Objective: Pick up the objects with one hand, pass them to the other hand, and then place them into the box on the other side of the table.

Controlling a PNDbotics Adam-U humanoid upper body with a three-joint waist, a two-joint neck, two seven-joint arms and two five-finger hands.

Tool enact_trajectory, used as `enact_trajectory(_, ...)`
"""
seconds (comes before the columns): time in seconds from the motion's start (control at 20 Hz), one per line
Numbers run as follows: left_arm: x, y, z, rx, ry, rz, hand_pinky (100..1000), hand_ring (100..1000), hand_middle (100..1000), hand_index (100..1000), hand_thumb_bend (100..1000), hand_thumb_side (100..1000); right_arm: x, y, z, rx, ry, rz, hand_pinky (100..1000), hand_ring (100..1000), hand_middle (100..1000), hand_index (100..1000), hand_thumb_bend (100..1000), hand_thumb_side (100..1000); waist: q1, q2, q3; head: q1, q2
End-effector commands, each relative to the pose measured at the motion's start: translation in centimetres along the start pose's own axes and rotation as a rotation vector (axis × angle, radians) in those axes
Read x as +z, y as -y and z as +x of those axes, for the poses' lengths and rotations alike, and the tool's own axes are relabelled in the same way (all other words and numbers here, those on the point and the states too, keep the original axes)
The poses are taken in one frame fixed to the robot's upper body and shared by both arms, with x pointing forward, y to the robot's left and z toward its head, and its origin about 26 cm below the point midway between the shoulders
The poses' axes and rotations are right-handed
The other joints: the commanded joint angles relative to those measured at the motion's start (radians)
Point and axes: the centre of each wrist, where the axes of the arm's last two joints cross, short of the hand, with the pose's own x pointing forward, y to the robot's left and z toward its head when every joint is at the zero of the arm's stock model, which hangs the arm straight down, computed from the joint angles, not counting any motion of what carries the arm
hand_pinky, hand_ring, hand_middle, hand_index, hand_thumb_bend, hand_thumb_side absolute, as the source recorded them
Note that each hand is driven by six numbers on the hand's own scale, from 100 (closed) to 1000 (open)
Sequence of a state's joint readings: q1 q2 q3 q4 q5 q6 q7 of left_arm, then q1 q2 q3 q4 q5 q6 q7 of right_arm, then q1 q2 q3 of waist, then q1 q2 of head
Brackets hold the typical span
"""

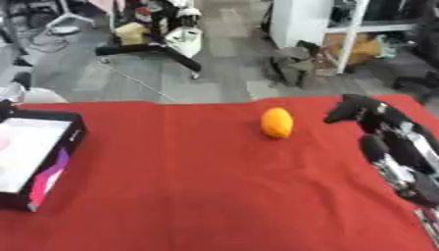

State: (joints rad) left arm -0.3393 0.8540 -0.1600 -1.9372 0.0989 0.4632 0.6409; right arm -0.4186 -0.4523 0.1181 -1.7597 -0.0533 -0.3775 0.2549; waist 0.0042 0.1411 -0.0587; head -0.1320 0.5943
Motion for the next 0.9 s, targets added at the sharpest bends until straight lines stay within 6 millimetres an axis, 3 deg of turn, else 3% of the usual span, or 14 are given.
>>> enact_trajectory(0.05, 1.2, 1.5, 2.4, 0.074, 0.112, 0.063, 915, 857, 889, 708, 417, 495, 1.3, 4.6, -2.2, 0.128, -0.11, 0.029, 1000, 761, 778, 912, 153, 572, 0.003, -0.005, 0.024, -0.145, 0.015)
enact_trajectory(0.2, 1.7, 3.3, 3.8, 0.254, 0.33, -0.101, 908, 825, 845, 679, 334, 440, 3.1, 8.5, -5.3, 0.24, -0.263, 0.038, 1000, 776, 802, 930, 137, 548, 0.007, 0.008, 0.077, -0.253, 0.011)
enact_trajectory(0.3, 2.0, 4.4, 4.9, 0.345, 0.423, -0.185, 906, 797, 808, 640, 301, 501, 4.3, 10.5, -6.9, 0.296, -0.339, 0.037, 1000, 776, 802, 929, 109, 503, 0.01, 0.016, 0.111, -0.314, 0.005)
enact_trajectory(0.5, 3.0, 7.0, 7.6, 0.494, 0.553, -0.354, 906, 789, 800, 636, 299, 521, 6.7, 13.8, -8.6, 0.428, -0.465, 0.013, 1000, 802, 834, 942, 129, 467, 0.008, 0.029, 0.197, -0.438, -0.019)
enact_trajectory(0.65, 3.9, 8.4, 9.3, 0.556, 0.617, -0.432, 904, 782, 788, 632, 305, 534, 8.1, 15.2, -9.3, 0.532, -0.548, -0.012, 1000, 817, 862, 954, 171, 468, 0.0, 0.039, 0.253, -0.502, -0.039)
enact_trajectory(0.9, 4.4, 9.4, 11.0, 0.582, 0.701, -0.489, 899, 775, 776, 627, 310, 549, 8.7, 15.1, -10.3, 0.625, -0.621, -0.024, 1000, 823, 870, 957, 210, 472, -0.014, 0.055, 0.316, -0.556, -0.073)
